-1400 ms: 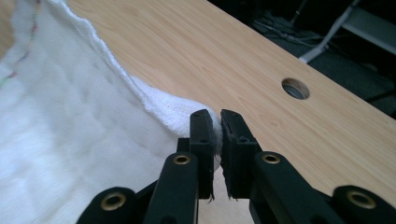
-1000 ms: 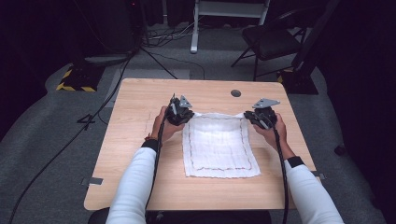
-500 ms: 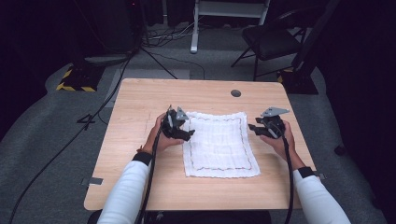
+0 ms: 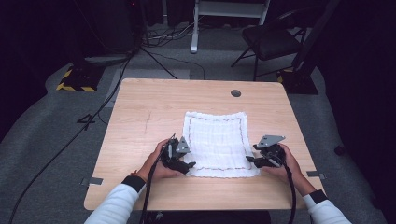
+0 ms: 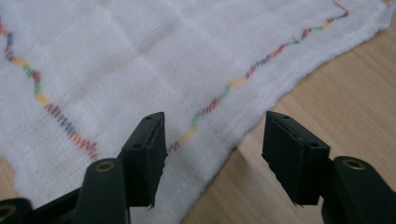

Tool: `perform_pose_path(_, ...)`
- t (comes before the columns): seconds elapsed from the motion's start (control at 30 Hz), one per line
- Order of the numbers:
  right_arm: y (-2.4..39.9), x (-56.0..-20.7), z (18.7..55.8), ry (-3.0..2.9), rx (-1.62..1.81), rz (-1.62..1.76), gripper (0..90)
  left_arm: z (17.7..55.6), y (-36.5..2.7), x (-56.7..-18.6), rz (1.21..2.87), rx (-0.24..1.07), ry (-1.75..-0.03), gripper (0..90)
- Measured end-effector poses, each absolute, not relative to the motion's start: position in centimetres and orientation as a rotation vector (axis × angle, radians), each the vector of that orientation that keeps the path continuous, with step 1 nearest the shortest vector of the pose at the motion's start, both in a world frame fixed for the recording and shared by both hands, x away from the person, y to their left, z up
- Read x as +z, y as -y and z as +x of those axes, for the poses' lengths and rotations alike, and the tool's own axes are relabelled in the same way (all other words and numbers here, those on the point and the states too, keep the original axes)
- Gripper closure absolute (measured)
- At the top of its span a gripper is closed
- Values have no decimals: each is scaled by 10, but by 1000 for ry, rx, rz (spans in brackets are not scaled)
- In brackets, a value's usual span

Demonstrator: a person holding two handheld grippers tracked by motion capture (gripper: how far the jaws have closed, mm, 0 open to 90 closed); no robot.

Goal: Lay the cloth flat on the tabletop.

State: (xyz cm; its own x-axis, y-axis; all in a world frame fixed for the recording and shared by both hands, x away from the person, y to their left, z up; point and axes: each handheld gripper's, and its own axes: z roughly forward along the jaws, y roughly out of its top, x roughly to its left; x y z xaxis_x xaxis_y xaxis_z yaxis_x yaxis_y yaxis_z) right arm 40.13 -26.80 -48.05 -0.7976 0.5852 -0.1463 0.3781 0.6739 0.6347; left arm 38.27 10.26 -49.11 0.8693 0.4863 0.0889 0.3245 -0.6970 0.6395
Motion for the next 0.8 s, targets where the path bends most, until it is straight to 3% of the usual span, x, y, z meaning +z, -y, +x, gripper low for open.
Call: perform_pose_path(0.8, 296, -485, 354, -2569, 870, 820, 384, 353, -118, -496, 2353, 226, -631, 245)
